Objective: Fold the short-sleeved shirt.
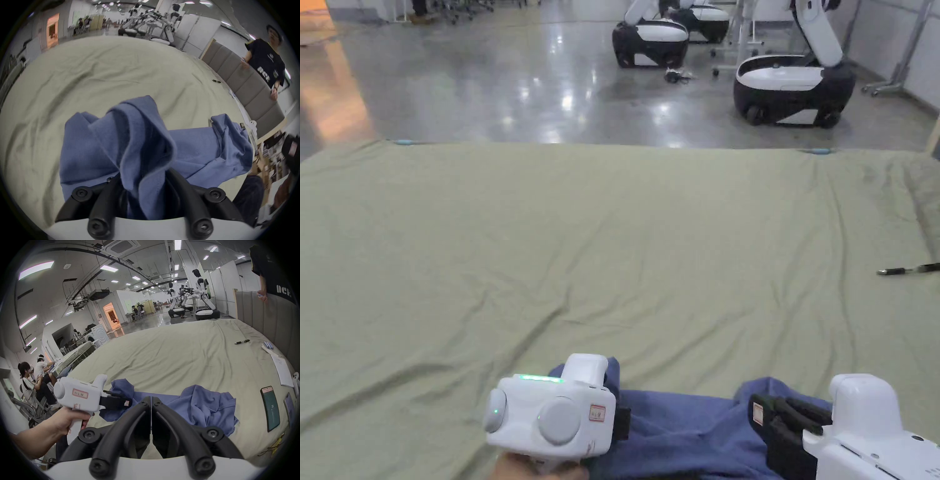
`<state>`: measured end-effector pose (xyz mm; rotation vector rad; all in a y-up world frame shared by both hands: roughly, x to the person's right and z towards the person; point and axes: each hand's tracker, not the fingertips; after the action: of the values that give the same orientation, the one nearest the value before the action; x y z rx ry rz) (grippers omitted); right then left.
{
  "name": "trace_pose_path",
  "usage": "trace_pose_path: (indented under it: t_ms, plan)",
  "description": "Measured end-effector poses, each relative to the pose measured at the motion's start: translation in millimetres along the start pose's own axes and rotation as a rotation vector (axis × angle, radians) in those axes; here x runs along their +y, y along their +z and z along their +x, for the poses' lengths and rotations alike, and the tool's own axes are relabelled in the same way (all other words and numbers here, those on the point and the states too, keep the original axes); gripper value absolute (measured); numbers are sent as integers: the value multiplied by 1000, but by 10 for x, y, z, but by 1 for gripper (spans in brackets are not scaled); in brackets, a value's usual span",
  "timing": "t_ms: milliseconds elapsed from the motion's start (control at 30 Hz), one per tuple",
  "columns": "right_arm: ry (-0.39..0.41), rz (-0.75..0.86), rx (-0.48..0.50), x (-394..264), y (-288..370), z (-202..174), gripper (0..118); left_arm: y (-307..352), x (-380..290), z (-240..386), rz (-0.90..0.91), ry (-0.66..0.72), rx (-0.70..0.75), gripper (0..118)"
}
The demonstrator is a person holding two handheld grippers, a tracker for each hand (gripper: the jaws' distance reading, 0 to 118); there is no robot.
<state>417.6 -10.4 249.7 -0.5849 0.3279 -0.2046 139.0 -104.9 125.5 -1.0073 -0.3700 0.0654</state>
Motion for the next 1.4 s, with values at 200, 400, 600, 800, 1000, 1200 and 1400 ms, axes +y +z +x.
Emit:
trace_pose_path:
  t_ms: [200,400,600,800,1000,1200,1400]
  plan:
    - [10,1,31,16,-32,-19,2,916,-23,72,271,-11,-73,78]
    - [-23,8,28,-24,-65,47,2,1016,8,-416,319,114,50,56]
    - [-53,-3,4,-62,-75,124,2,148,-141,31,115,72,-48,13]
    - [-59,-15,-30,-51,-61,228,2,-104,-181,600,114,-51,-102,13]
    - [-43,-9,-21,-23,-67,141,2,343,-114,357,205,-15,-82,13]
    - [-55,-29,54,-65,-149,-58,2,738,-173,-372,189,111,-175,90]
    - [-30,-62,55,-70,-298,-226,2,948,-172,-1392,101,394,-345,93]
